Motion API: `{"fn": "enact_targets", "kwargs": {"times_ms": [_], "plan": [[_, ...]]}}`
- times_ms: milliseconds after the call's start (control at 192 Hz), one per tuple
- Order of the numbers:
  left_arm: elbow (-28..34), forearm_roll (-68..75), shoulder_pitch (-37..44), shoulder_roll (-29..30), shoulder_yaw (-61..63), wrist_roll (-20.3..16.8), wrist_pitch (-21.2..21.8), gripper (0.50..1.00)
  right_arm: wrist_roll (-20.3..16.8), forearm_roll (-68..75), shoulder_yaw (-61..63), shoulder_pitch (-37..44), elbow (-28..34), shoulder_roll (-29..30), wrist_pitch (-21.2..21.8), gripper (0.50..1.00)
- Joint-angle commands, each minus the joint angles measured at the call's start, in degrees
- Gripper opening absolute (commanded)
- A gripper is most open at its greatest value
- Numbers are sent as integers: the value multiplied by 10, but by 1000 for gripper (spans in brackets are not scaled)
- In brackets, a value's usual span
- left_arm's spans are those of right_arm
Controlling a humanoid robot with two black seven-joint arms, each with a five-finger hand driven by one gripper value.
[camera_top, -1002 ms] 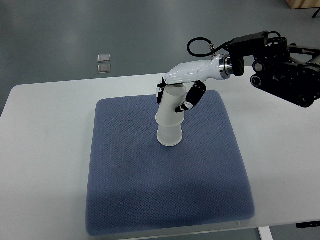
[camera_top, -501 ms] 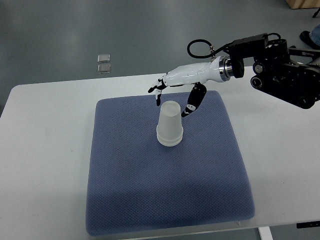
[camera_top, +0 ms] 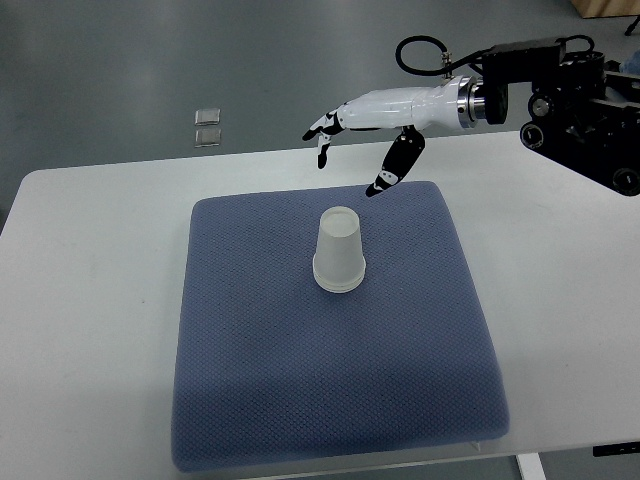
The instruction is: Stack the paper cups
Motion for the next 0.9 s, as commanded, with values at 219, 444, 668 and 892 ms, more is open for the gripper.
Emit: {"fn": "enact_targets", "kwargs": {"times_ms": [219, 444, 668, 892], "plan": [[0, 0, 0, 0, 0, 0, 0, 1000, -28, 349, 34, -49, -92, -1, -25, 911], [0, 0, 0, 0, 0, -1, 0, 1000, -56, 627, 34, -94, -141, 15, -124, 911], [0, 0, 0, 0, 0, 0, -1, 1000, -84, 815, 39, -142, -154, 44, -212, 911], [0, 0, 0, 0, 0, 0, 0, 1000, -80, 997, 49, -180, -152, 62, -227, 911]]}}
